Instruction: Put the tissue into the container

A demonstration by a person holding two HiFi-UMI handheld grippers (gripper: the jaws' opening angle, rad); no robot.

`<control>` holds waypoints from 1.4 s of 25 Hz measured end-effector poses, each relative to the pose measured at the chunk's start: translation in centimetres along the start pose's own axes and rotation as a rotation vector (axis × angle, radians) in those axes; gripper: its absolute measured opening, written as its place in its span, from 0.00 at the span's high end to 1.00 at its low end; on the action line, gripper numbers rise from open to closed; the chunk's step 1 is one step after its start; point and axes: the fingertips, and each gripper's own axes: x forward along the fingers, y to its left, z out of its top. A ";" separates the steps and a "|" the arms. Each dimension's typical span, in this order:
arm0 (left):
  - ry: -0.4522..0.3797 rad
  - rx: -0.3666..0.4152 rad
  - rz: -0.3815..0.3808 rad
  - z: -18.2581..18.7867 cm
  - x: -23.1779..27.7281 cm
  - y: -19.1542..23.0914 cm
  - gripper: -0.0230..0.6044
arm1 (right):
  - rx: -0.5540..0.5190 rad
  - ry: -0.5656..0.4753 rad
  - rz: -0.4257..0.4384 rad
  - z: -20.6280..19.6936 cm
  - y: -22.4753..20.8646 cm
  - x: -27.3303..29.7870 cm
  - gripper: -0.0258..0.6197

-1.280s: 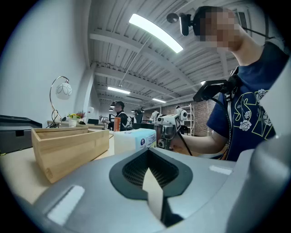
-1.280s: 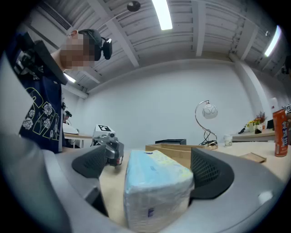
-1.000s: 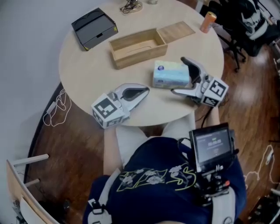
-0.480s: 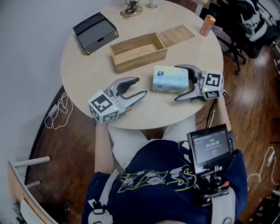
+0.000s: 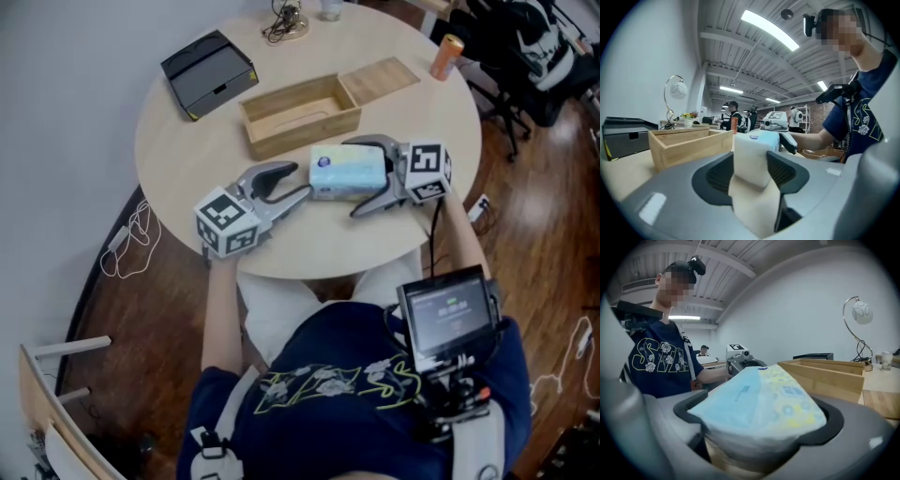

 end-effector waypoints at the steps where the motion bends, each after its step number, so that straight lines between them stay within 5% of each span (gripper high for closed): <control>1: 0.005 -0.013 0.024 -0.1 -0.2 0.6 0.59 | -0.005 -0.001 0.012 0.1 0.1 0.2 0.06; 3: 0.012 -0.026 0.053 -0.3 -0.9 1.6 0.39 | -0.011 0.004 0.040 0.2 0.5 0.6 0.06; 5: 0.012 -0.008 0.043 -0.4 -1.5 1.5 0.29 | -0.021 0.013 0.074 0.1 1.0 1.0 0.06; 17: 0.005 0.043 -0.128 -0.6 -2.4 -0.9 0.33 | -0.062 0.024 0.176 1.0 2.7 3.3 0.09; 23: 0.076 -0.033 -0.278 -1.1 -1.3 -1.9 0.33 | -0.067 0.018 0.198 1.2 3.0 3.5 0.11; 35: -0.030 0.081 -0.251 0.1 -2.1 -3.3 0.31 | -0.061 0.033 0.182 1.1 2.6 3.6 0.12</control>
